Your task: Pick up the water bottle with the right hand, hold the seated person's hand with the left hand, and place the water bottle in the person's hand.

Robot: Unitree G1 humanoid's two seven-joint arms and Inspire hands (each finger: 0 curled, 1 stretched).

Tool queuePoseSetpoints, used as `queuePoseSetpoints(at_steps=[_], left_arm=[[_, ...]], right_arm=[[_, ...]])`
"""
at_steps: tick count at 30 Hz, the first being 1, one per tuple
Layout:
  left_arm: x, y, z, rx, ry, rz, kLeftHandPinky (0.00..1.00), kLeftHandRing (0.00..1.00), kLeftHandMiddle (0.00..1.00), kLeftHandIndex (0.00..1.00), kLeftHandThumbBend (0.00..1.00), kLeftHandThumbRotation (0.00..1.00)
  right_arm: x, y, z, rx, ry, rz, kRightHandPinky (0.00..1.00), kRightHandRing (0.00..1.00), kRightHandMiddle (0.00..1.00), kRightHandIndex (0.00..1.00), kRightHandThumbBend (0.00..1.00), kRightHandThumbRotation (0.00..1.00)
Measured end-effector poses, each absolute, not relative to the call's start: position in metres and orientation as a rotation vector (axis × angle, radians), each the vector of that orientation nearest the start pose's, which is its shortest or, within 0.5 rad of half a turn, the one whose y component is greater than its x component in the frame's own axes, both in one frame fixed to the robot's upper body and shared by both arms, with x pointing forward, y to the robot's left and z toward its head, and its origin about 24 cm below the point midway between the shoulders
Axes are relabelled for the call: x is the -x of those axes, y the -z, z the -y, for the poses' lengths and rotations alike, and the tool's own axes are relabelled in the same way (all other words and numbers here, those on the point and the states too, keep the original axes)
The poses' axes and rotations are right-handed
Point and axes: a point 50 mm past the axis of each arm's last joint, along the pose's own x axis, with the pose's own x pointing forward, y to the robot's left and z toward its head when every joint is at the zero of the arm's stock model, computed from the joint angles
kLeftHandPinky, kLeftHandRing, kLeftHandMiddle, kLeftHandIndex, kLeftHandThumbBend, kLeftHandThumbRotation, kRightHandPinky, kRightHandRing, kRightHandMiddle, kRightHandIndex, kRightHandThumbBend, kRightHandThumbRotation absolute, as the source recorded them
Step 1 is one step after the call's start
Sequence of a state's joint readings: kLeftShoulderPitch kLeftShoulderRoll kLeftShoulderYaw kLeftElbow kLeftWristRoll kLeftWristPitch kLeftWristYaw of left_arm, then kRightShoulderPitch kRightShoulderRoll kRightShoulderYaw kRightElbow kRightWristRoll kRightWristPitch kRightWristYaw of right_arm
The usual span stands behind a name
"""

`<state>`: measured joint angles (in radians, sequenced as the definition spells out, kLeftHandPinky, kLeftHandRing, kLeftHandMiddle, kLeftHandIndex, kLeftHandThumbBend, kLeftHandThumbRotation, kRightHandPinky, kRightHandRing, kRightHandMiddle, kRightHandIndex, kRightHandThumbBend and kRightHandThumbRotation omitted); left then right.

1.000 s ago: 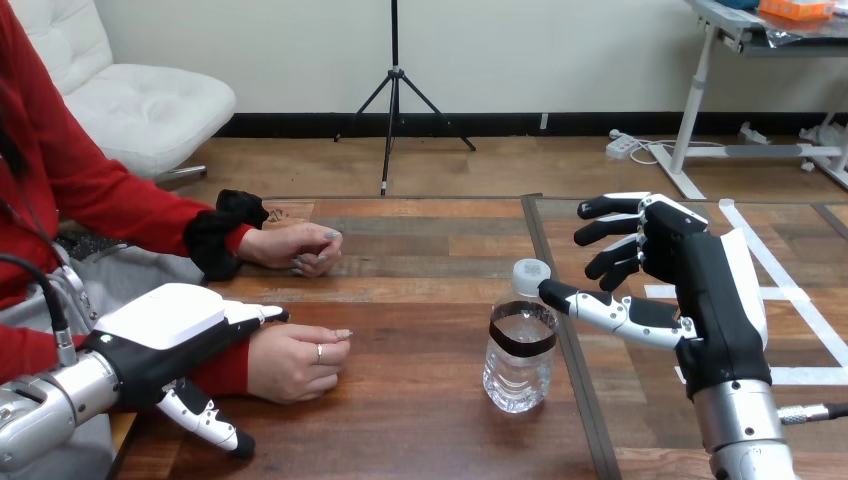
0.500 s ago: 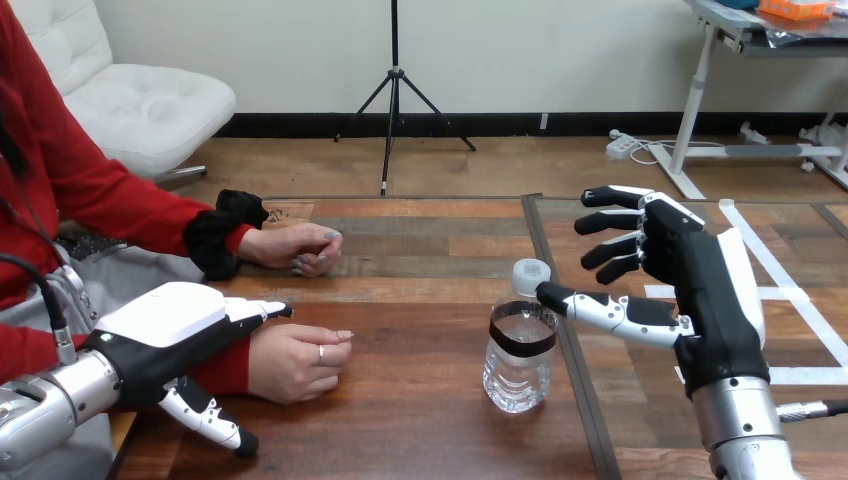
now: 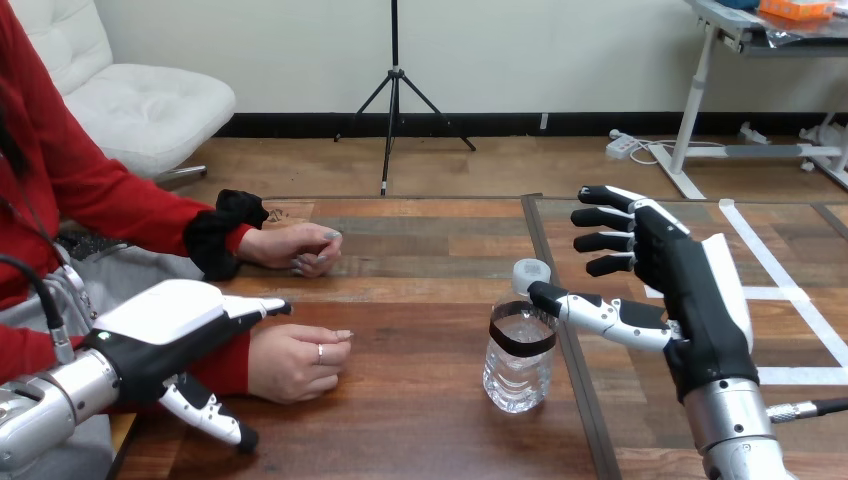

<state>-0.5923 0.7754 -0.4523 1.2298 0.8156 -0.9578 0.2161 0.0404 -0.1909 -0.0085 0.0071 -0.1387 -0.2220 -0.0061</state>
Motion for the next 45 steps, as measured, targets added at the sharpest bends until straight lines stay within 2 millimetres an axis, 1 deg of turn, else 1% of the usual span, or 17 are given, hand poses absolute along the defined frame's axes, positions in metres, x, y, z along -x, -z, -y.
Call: queuePoseSetpoints(at_steps=[6, 11, 18, 30, 39, 45], left_arm=[[-0.286, -0.032, -0.289, -1.388, 0.617, 0.052, 0.73, 0.81, 0.86, 0.87, 1.00, 0.20], [-0.286, -0.032, -0.290, -1.383, 0.588, 0.051, 0.72, 0.80, 0.86, 0.86, 1.00, 0.19], [-0.284, -0.029, -0.293, -1.372, 0.552, 0.035, 0.73, 0.82, 0.87, 0.87, 1.00, 0.21], [-0.280, -0.025, -0.297, -1.356, 0.507, 0.019, 0.75, 0.85, 0.88, 0.88, 1.00, 0.16], [-0.280, -0.025, -0.297, -1.347, 0.497, 0.019, 0.76, 0.87, 0.89, 0.90, 1.00, 0.18], [-0.280, -0.025, -0.297, -1.347, 0.495, 0.017, 0.77, 0.87, 0.90, 0.91, 1.00, 0.20]], right_arm=[[-0.242, -0.054, 0.183, 0.326, -0.023, 0.161, 0.68, 0.80, 0.82, 0.85, 1.00, 0.24], [-0.241, -0.052, 0.181, 0.321, -0.028, 0.151, 0.69, 0.81, 0.83, 0.86, 1.00, 0.26], [-0.239, -0.049, 0.178, 0.316, -0.042, 0.139, 0.70, 0.84, 0.85, 0.88, 1.00, 0.28], [-0.237, -0.045, 0.174, 0.300, -0.056, 0.128, 0.74, 0.89, 0.90, 0.92, 1.00, 0.32], [-0.236, -0.042, 0.171, 0.320, -0.066, 0.115, 0.76, 0.93, 0.94, 0.95, 1.00, 0.39], [-0.237, -0.036, 0.171, 0.329, -0.069, 0.083, 0.80, 0.95, 0.95, 0.97, 1.00, 0.42]])
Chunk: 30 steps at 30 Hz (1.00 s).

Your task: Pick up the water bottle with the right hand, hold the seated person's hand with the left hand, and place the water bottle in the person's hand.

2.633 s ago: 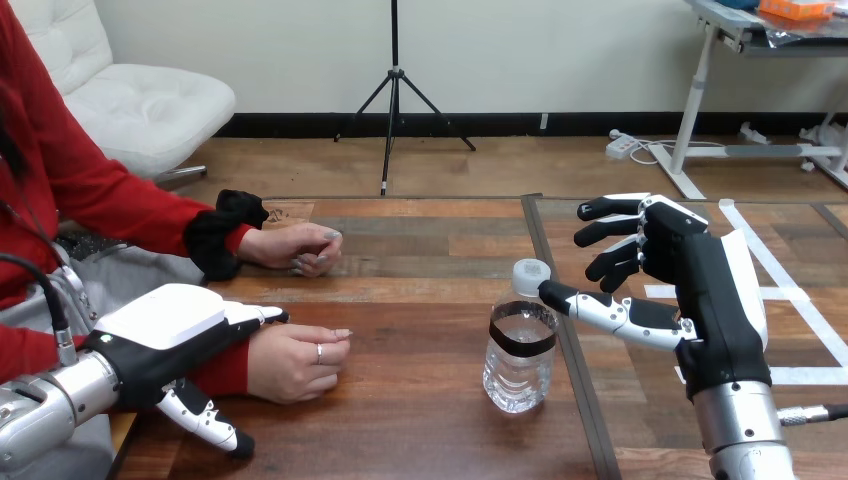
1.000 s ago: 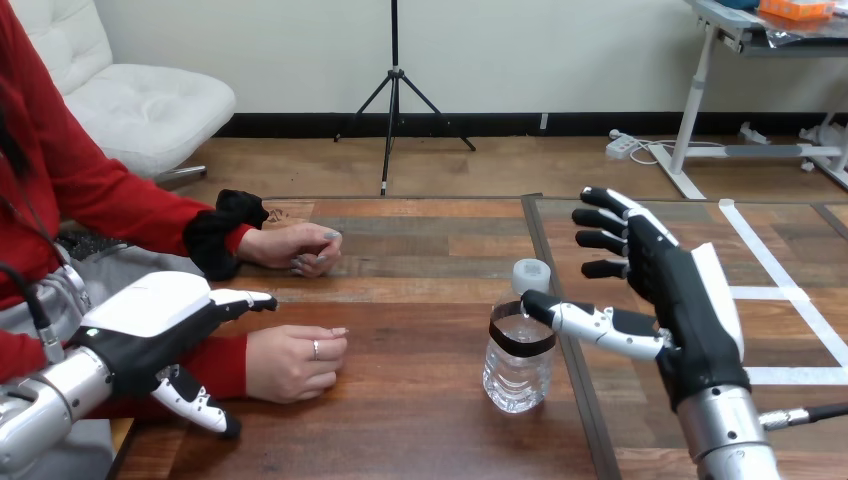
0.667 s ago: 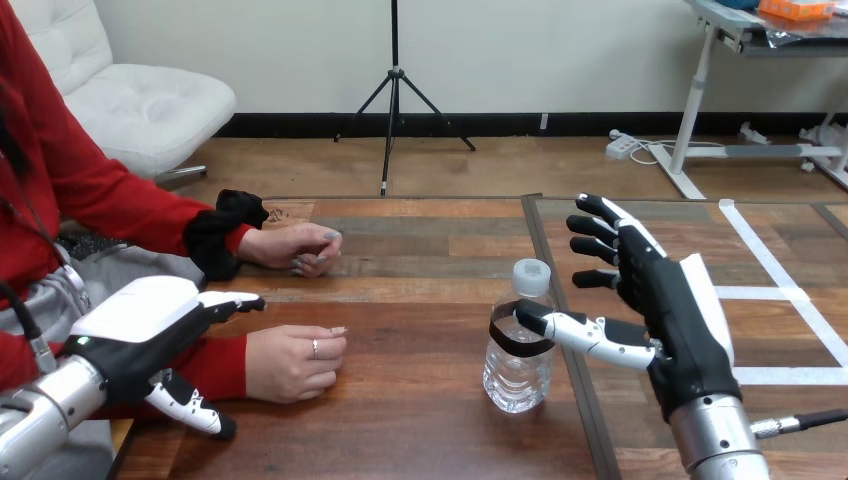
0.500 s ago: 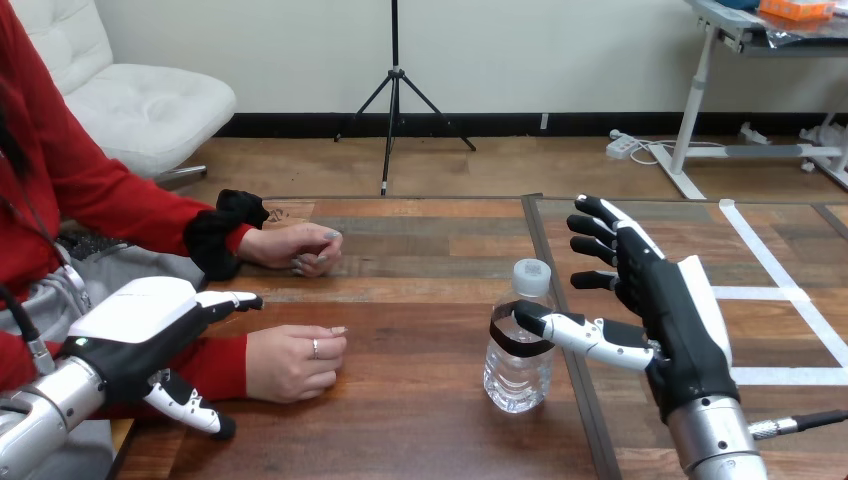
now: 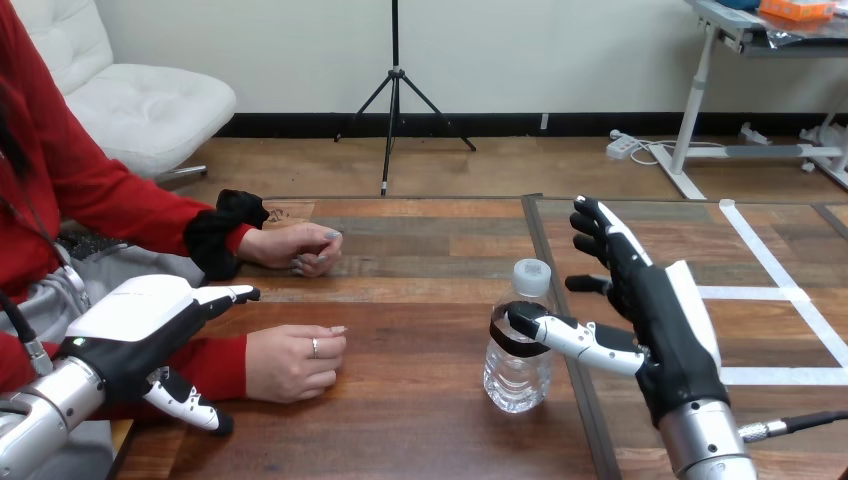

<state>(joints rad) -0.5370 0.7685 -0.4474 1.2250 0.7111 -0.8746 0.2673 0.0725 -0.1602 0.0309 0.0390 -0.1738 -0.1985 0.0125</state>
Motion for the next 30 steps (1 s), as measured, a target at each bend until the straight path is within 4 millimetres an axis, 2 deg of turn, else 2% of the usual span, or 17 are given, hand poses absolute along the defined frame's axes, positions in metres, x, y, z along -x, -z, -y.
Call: queuePoseSetpoints(at_steps=[23, 30], left_arm=[[-0.278, -0.023, -0.297, -1.333, 0.488, 0.012, 0.78, 0.88, 0.90, 0.91, 1.00, 0.22], [-0.278, -0.023, -0.297, -1.323, 0.487, 0.008, 0.78, 0.88, 0.90, 0.91, 1.00, 0.21]], right_arm=[[-0.233, 0.032, 0.170, 0.338, -0.037, -0.152, 0.96, 0.98, 0.97, 1.00, 1.00, 0.43], [-0.236, 0.038, 0.163, 0.313, -0.038, -0.145, 0.97, 1.00, 0.99, 1.00, 1.00, 0.41]])
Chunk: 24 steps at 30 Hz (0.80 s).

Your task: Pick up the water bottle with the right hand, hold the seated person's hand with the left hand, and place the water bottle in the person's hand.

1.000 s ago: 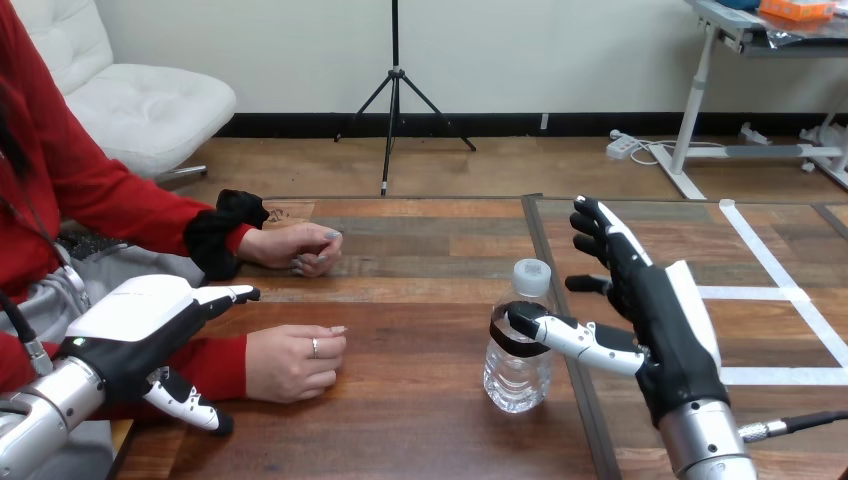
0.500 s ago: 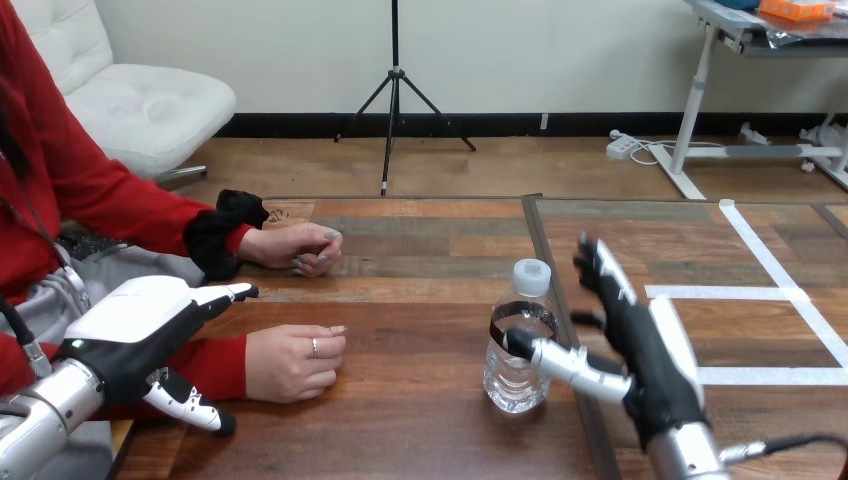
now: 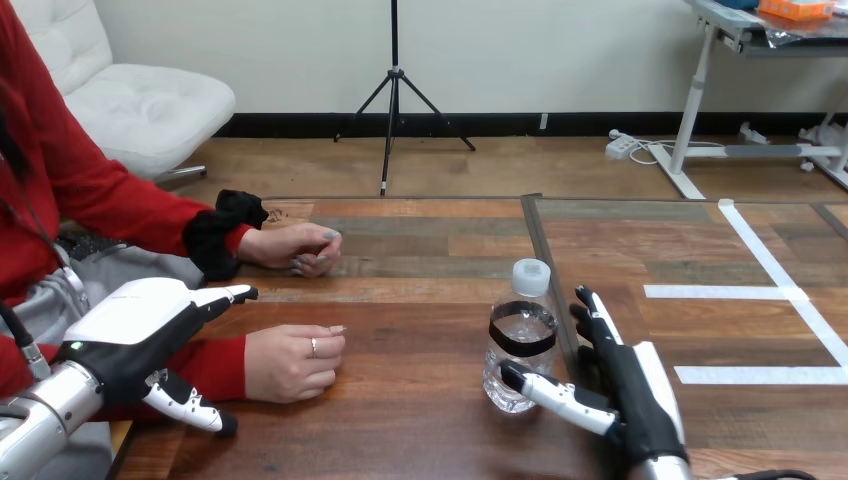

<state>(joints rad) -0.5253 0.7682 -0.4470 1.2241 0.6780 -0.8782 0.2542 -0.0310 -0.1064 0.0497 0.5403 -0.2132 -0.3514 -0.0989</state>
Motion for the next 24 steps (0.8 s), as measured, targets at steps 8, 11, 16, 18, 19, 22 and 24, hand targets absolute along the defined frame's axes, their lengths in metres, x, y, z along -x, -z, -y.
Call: queuePoseSetpoints(at_steps=[8, 11, 16, 18, 19, 22, 24], left_arm=[[-0.278, -0.023, -0.297, -1.322, 0.490, 0.007, 0.77, 0.87, 0.89, 0.90, 1.00, 0.23], [-0.278, -0.023, -0.297, -1.321, 0.491, 0.007, 0.77, 0.87, 0.89, 0.90, 1.00, 0.24], [-0.278, -0.023, -0.297, -1.320, 0.492, 0.009, 0.77, 0.87, 0.89, 0.90, 1.00, 0.25], [-0.278, -0.023, -0.297, -1.320, 0.492, 0.009, 0.77, 0.87, 0.89, 0.90, 1.00, 0.26], [-0.278, -0.023, -0.297, -1.320, 0.492, 0.009, 0.77, 0.87, 0.89, 0.90, 1.00, 0.26], [-0.278, -0.023, -0.297, -1.320, 0.492, 0.009, 0.77, 0.87, 0.89, 0.89, 1.00, 0.27], [-0.278, -0.023, -0.297, -1.320, 0.492, 0.009, 0.77, 0.87, 0.88, 0.89, 1.00, 0.27]], right_arm=[[-0.244, 0.041, 0.154, 0.299, -0.036, -0.149, 0.97, 1.00, 1.00, 1.00, 1.00, 0.42], [-0.247, 0.042, 0.152, 0.296, -0.032, -0.149, 0.97, 1.00, 1.00, 1.00, 1.00, 0.42], [-0.250, 0.043, 0.149, 0.294, -0.026, -0.146, 0.96, 1.00, 1.00, 1.00, 1.00, 0.43], [-0.251, 0.044, 0.148, 0.293, -0.024, -0.145, 0.96, 1.00, 1.00, 1.00, 1.00, 0.43], [-0.252, 0.044, 0.147, 0.293, -0.023, -0.143, 0.96, 1.00, 1.00, 1.00, 1.00, 0.43], [-0.253, 0.045, 0.146, 0.295, -0.021, -0.140, 0.95, 1.00, 0.99, 1.00, 1.00, 0.45], [-0.253, 0.045, 0.146, 0.297, -0.020, -0.139, 0.95, 1.00, 0.99, 1.00, 1.00, 0.45]])
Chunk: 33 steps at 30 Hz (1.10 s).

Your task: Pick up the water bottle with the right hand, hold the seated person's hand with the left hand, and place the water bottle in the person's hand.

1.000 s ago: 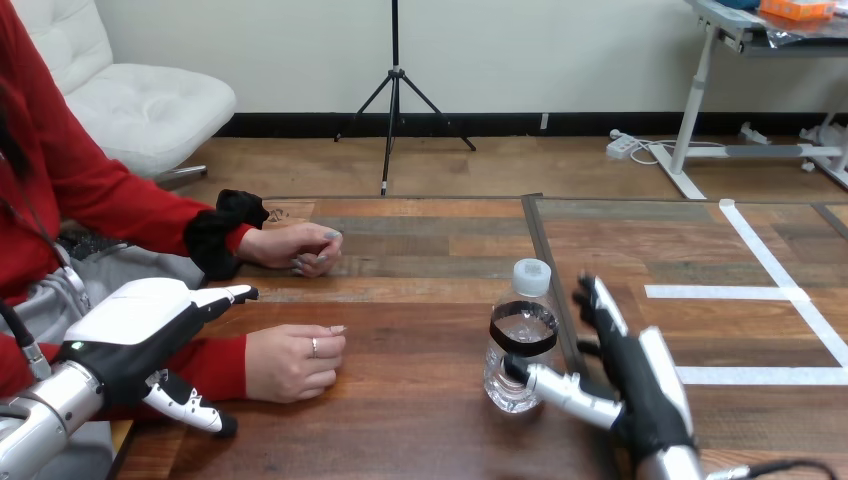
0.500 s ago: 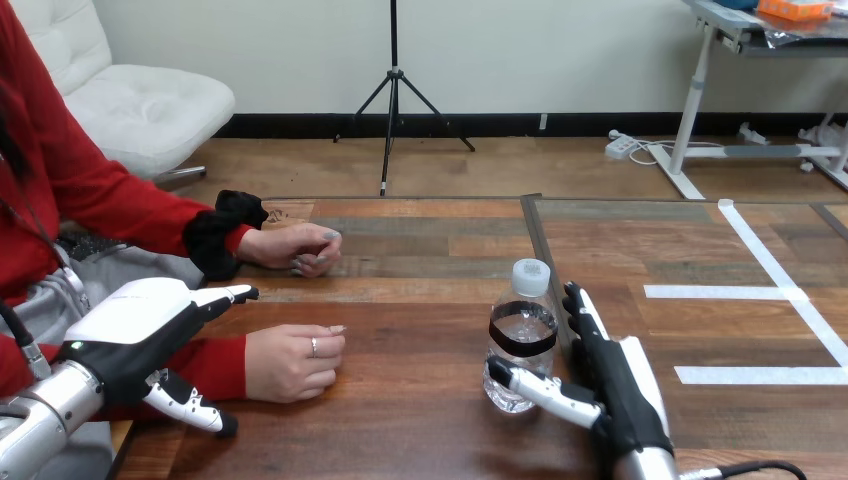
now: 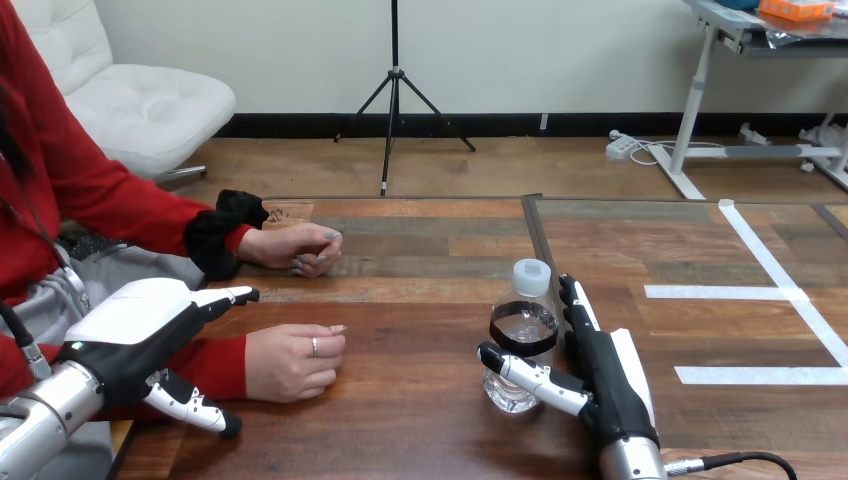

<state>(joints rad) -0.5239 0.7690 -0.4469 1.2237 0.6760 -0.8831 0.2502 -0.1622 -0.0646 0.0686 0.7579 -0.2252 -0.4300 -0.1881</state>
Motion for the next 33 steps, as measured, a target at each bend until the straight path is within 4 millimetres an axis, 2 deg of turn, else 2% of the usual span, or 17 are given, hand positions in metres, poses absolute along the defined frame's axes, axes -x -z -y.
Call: queuePoseSetpoints(at_steps=[33], left_arm=[[-0.2764, -0.0227, -0.2981, -1.319, 0.492, 0.010, 0.76, 0.86, 0.88, 0.88, 1.00, 0.25]], right_arm=[[-0.2545, 0.0490, 0.1411, 0.304, -0.016, -0.120, 0.93, 0.99, 0.97, 1.00, 1.00, 0.41]])
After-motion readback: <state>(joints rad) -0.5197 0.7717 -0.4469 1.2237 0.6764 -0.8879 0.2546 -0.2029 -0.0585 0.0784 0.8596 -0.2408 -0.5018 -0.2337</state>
